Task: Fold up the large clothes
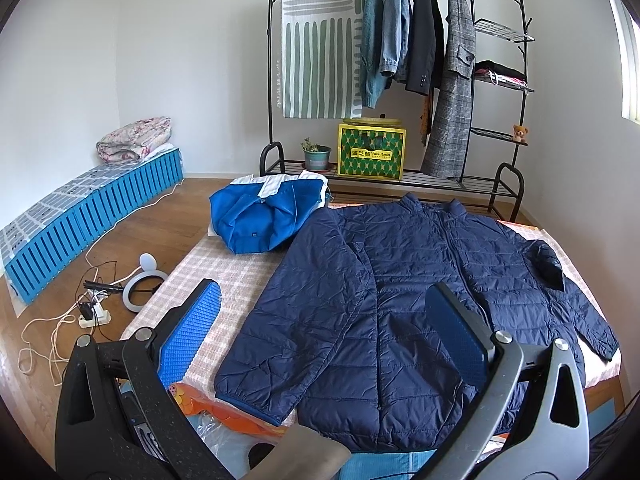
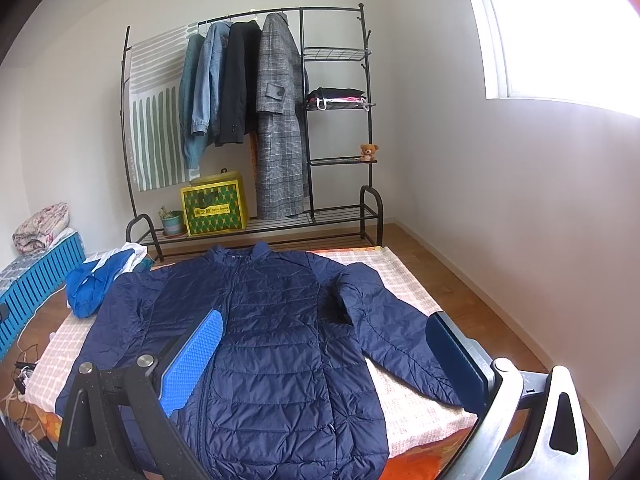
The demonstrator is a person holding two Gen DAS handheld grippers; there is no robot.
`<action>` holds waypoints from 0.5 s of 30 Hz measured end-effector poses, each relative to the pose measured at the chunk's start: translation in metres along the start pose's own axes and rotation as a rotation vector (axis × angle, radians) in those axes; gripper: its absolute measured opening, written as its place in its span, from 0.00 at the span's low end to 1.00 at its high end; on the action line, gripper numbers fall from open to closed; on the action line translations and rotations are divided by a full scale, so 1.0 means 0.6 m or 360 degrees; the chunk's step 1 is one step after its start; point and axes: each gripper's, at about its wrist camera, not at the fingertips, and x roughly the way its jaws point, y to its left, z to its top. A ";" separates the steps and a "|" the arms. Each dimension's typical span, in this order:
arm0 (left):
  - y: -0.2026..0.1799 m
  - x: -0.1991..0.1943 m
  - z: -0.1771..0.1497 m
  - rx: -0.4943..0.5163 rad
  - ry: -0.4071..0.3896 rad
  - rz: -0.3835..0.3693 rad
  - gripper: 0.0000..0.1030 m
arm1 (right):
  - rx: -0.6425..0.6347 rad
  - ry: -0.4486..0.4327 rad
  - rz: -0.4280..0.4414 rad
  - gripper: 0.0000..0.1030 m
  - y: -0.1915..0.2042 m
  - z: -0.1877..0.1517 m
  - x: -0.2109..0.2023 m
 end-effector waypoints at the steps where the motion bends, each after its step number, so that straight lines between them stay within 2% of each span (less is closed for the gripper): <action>1: 0.000 0.000 0.000 0.0000 0.0001 -0.0001 1.00 | 0.0000 -0.0001 0.0001 1.00 -0.001 0.000 0.001; 15: -0.001 0.001 0.000 0.0003 -0.0001 -0.0005 1.00 | -0.0002 0.0020 0.0021 1.00 0.011 0.003 0.006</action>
